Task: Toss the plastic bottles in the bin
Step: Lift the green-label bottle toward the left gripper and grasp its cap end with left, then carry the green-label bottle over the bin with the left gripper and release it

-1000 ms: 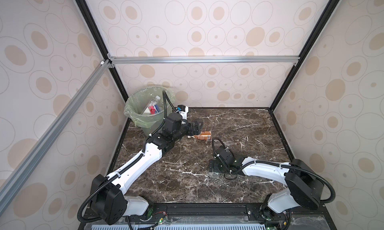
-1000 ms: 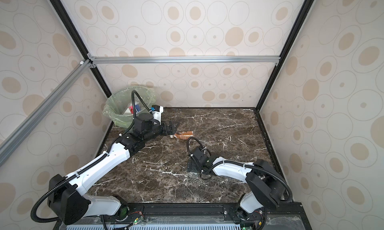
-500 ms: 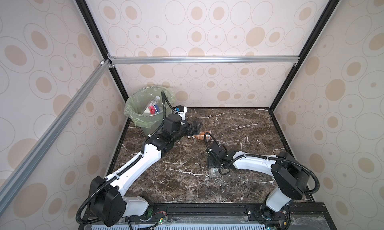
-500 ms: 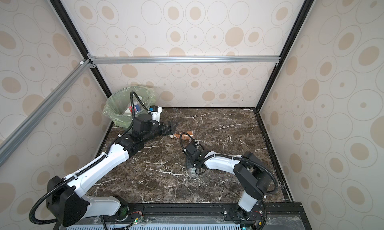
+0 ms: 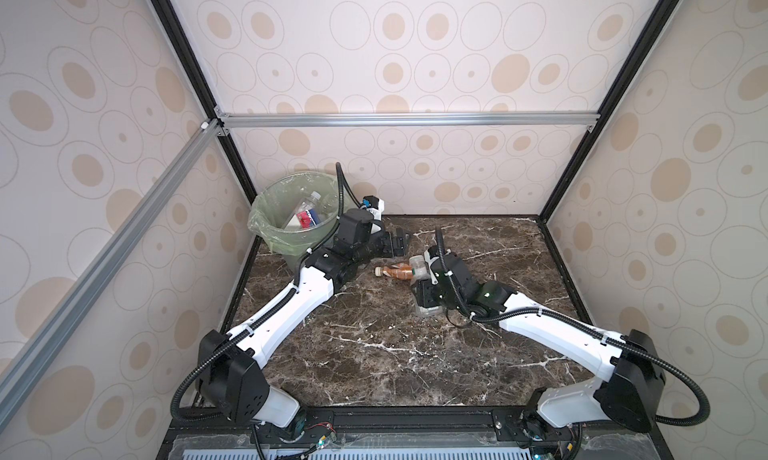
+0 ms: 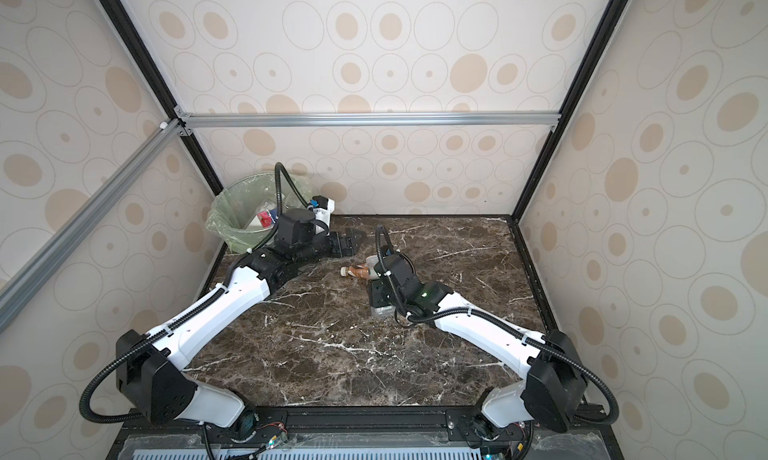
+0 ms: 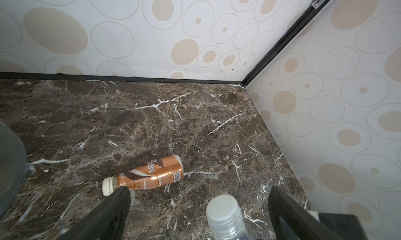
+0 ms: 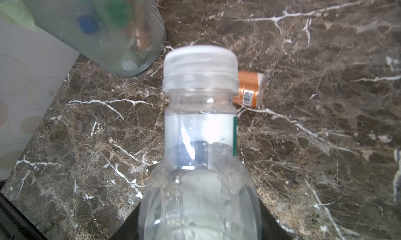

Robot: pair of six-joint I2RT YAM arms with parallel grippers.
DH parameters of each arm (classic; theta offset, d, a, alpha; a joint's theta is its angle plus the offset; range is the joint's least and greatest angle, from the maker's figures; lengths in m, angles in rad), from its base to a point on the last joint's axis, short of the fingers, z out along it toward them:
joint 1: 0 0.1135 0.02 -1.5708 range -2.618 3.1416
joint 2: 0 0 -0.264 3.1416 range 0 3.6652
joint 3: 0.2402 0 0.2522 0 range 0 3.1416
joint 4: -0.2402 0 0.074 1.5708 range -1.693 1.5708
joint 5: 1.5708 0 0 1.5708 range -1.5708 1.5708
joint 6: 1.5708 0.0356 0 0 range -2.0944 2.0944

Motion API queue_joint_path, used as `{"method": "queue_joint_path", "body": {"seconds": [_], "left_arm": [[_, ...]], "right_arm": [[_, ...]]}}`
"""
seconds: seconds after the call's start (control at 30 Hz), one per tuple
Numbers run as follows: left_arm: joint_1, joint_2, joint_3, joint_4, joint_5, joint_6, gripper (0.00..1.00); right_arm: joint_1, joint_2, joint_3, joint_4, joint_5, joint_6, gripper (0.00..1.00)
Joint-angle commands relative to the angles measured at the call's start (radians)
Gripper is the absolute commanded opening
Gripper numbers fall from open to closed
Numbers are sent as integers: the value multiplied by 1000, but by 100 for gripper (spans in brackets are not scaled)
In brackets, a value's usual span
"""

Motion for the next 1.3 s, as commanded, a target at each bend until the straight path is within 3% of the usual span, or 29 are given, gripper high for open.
{"method": "queue_joint_path", "body": {"seconds": [0.0, 0.4, 0.93, 1.17, 1.27], "left_arm": [[9, 26, 78, -27, 62, -30, 98], [10, 39, 46, 39, 137, -121, 85], [-6, 87, 25, 126, 189, -176, 67], [-6, 96, 51, 102, 166, -147, 37], [6, 114, 114, 44, 149, -106, 31]], "right_arm": [[-7, -21, 21, 39, -26, -83, 58], [-37, -50, 53, 120, -8, -84, 58], [-58, 27, 130, 188, -97, -71, 58], [-58, 32, 138, 202, -102, -69, 60], [-59, 26, 141, 194, -111, -80, 74]]}}
